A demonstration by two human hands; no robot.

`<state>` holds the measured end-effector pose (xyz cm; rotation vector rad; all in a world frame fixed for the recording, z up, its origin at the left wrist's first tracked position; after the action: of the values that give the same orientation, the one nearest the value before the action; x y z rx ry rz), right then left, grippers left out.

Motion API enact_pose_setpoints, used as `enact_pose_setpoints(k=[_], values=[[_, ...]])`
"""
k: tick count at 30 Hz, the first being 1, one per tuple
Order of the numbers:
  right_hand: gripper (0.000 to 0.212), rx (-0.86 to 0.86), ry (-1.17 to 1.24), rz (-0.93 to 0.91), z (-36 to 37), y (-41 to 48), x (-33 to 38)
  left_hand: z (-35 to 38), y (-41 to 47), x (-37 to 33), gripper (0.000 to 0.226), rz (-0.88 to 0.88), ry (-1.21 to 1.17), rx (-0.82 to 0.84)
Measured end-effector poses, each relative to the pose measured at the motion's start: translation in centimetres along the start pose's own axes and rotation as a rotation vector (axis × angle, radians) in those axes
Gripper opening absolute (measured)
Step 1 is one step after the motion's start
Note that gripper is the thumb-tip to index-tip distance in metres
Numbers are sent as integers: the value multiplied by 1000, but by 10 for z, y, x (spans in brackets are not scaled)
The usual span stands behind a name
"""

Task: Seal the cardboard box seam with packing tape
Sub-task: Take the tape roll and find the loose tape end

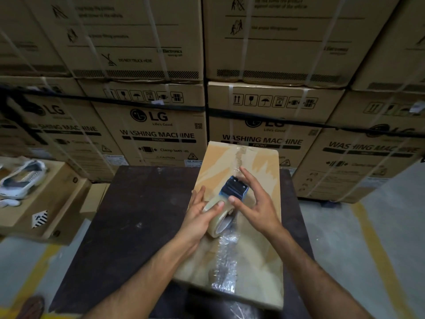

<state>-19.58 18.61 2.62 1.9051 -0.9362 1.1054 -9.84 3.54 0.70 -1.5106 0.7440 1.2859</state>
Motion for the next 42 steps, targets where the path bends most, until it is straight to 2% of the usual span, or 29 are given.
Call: enact_pose_setpoints(k=[3,5,6,10,13,17,20,23,33,38,42], values=[[72,-46,-74,-85,-7,11,0,6,-4,5,9,16,-5,-98],[62,-53,-121,-124,-7,19,-4,11,-4,14,33,33,11,-147],[56,-53,-132,-128,-7,23,-6,14,-5,16,38,39,17,-172],[31,-58,-171,-176,-6,37,-12,24,-11,18,37,28,29,-253],[25,-58,-188,-196,-7,42,-19,30,-13,21,29,18,43,-261],[17,-44,-220,-218,-8,45,-32,26,-11,33,47,10,95,-281],[24,-53,-256,-238,-8,45,-43,23,-9,37,62,-4,165,-259],[33,-75,-322,-238,-8,47,-48,22,-4,34,62,-12,250,-228],[16,-151,-417,-227,-5,77,-51,18,13,46,68,-13,332,-138],[16,-161,-444,-168,-16,93,-56,22,15,46,43,-29,372,-8],[16,-164,-464,-141,-17,102,-57,19,16,48,38,-30,418,42]])
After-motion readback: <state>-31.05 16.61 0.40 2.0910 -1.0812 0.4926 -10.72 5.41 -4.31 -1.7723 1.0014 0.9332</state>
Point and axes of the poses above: each hand's wrist, its own y-axis towards the middle knuckle, its own z-axis out of the palm, x = y × z, the point moved 7 cm from there along y, towards the middle knuckle, and after that the axes turned 2 degrees about -x, right-handed, at the moved point
